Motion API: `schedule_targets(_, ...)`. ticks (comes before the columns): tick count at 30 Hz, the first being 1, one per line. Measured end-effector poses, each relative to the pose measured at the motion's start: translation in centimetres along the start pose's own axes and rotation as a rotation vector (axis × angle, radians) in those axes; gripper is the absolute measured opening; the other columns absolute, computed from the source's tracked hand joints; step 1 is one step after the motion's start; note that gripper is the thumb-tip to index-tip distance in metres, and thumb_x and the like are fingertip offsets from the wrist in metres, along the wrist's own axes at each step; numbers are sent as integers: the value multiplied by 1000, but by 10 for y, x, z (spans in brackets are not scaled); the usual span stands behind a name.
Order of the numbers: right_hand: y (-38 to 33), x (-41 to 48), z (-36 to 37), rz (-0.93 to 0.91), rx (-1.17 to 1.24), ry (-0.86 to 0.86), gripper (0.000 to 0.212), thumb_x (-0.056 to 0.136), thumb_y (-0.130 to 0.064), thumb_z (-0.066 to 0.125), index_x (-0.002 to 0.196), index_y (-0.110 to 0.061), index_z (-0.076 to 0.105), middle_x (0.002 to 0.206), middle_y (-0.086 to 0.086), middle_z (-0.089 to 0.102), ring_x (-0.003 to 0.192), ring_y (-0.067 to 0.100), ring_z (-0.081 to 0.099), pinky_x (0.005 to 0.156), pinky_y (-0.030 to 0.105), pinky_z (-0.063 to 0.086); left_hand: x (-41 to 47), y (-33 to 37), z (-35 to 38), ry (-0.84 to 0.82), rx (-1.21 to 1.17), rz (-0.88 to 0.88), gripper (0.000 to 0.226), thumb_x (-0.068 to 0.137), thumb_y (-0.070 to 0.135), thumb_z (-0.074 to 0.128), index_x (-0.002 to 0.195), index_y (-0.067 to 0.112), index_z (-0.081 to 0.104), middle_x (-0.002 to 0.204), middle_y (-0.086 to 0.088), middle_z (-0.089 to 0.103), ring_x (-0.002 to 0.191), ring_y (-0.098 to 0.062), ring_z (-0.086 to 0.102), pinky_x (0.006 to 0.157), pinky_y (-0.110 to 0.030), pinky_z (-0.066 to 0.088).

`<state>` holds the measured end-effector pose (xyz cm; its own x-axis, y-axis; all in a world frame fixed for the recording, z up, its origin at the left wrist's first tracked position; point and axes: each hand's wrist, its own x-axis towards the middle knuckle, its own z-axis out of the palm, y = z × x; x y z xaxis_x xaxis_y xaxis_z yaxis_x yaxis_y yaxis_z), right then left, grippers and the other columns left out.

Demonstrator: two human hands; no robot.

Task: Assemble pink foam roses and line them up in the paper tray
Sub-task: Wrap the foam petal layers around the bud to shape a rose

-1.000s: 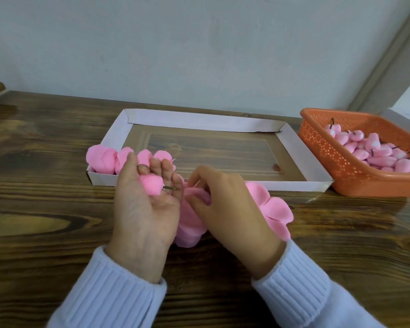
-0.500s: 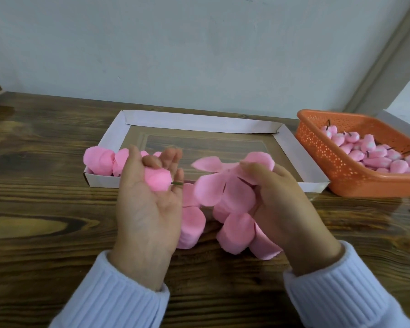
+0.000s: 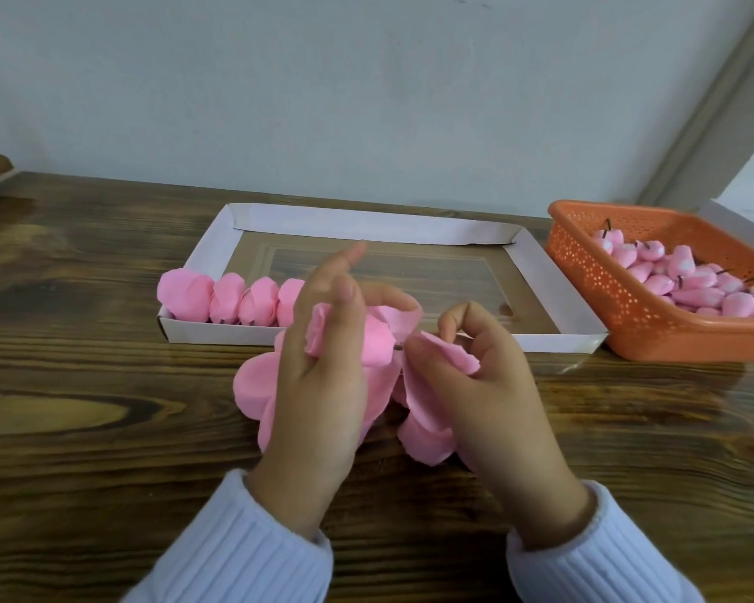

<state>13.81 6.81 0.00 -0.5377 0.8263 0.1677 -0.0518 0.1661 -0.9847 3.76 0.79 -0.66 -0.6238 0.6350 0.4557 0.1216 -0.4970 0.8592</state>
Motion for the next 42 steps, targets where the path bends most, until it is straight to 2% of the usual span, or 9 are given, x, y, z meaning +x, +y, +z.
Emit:
schedule_targets(3, 1, -2, 0, -19, 19, 12, 28, 91, -3, 59, 71, -12, 42, 60, 30, 46, 54, 24, 45, 47, 35, 35, -2, -2, 2, 16, 105, 29, 77, 89, 56, 32, 126, -8, 53, 95, 43, 63, 103, 29, 47, 84, 8, 28)
schedule_targets(9, 3, -5, 0, -76, 42, 30, 29, 91, -4, 60, 71, -12, 41, 55, 14, 43, 50, 19, 36, 42, 27, 32, -6, -8, 1, -34, 191, 42, 76, 89, 60, 33, 125, -3, 56, 108, 50, 53, 118, 33, 27, 93, 8, 17)
schedule_targets(13, 1, -10, 3, -99, 152, -43, 26, 90, 2, 61, 82, -3, 37, 62, 10, 55, 56, 30, 46, 46, 40, 39, -7, -2, 3, 57, 212, 10, 40, 85, 74, 34, 117, 61, 54, 148, 7, 42, 138, 11, 25, 92, 7, 23)
schedule_targets(15, -1, -13, 4, -138, 223, -98, 26, 86, 1, 62, 85, -4, 37, 71, 15, 61, 66, 29, 51, 53, 33, 46, -7, 3, 3, 16, 292, 65, 38, 84, 77, 28, 121, 73, 39, 154, 10, 32, 144, 0, 21, 94, 5, 24)
schedule_targets(19, -3, -17, 5, -200, 358, -246, 25, 84, -11, 61, 98, -6, 40, 93, 18, 70, 82, 27, 61, 70, 27, 53, -7, 4, 1, 11, 208, 65, 51, 80, 81, 27, 129, 74, 17, 139, 49, 24, 134, 21, 21, 95, 6, 24)
schedule_targets(26, -4, -9, 2, 98, 792, -349, 32, 101, -29, 29, 122, -13, 48, 113, 11, 70, 108, 23, 65, 84, 33, 55, -7, 1, 0, 61, 226, 45, 53, 77, 86, 22, 128, 76, 14, 154, 26, 21, 140, 13, 12, 92, 9, 19)
schedule_targets(31, 1, -9, 4, 17, 625, -162, 29, 86, -15, 50, 114, -20, 55, 107, 2, 73, 92, 16, 68, 72, 23, 56, -10, 1, 3, 12, 207, 15, 55, 67, 94, 22, 121, 84, 16, 138, 48, 20, 130, 26, 18, 92, 7, 28)
schedule_targets(37, 4, -5, 3, 145, 559, -60, 37, 76, -15, 63, 113, -11, 66, 114, 11, 70, 98, 25, 63, 77, 30, 55, -13, -2, 8, -51, 175, 38, 65, 75, 88, 25, 136, 67, 18, 146, 28, 34, 132, 12, 34, 102, -8, 35)
schedule_targets(42, -1, -8, 5, 253, 715, -158, 29, 79, -15, 58, 98, 7, 66, 68, 14, 70, 48, 14, 64, 40, 19, 47, -13, -1, 11, -70, 163, 123, 61, 92, 65, 35, 144, 49, 7, 134, 29, 51, 115, -2, 57, 100, -24, 45)
